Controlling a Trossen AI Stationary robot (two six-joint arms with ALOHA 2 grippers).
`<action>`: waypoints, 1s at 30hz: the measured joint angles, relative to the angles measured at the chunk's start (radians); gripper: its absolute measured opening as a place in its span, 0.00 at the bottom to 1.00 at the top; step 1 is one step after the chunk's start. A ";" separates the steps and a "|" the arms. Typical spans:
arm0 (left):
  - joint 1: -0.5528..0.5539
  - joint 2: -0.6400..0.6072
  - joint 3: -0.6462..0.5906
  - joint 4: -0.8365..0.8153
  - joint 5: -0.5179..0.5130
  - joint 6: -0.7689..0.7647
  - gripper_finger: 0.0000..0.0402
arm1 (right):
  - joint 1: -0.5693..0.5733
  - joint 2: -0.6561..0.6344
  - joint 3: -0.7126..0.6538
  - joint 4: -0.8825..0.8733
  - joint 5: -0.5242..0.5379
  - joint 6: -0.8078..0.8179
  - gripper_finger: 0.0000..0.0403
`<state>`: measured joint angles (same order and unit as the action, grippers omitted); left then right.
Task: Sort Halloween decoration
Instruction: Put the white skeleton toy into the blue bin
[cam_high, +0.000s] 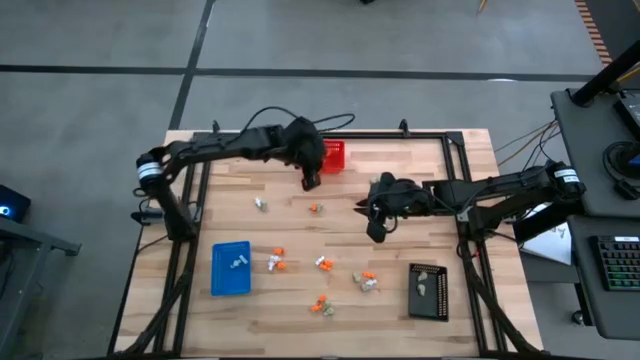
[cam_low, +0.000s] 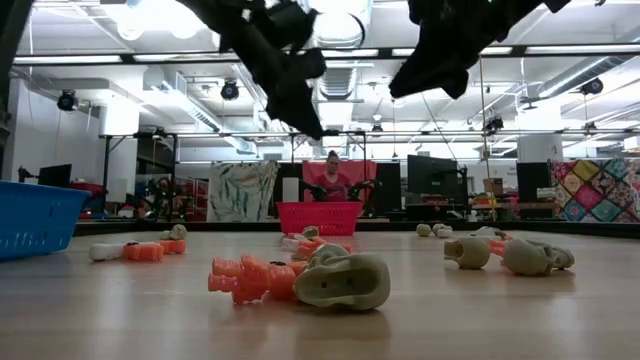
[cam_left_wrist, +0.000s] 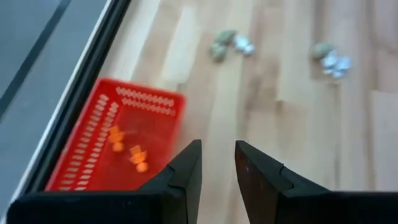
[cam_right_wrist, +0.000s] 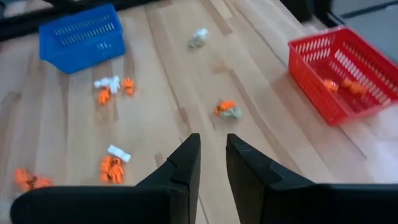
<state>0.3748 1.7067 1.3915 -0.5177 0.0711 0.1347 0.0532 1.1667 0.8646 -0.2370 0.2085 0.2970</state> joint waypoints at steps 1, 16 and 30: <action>-0.011 -0.029 -0.034 0.027 0.000 -0.017 0.20 | 0.000 0.000 0.000 -0.015 0.000 0.001 0.16; -0.154 -0.421 -0.488 0.506 -0.006 -0.182 0.20 | -0.006 0.000 0.000 -0.328 -0.032 0.138 0.16; -0.163 -0.492 -0.569 0.601 -0.010 -0.199 0.20 | -0.006 0.120 0.000 -0.401 -0.170 0.178 0.16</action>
<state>0.2123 1.2150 0.8223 0.0838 0.0616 -0.0643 0.0475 1.2869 0.8646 -0.6375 0.0387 0.4751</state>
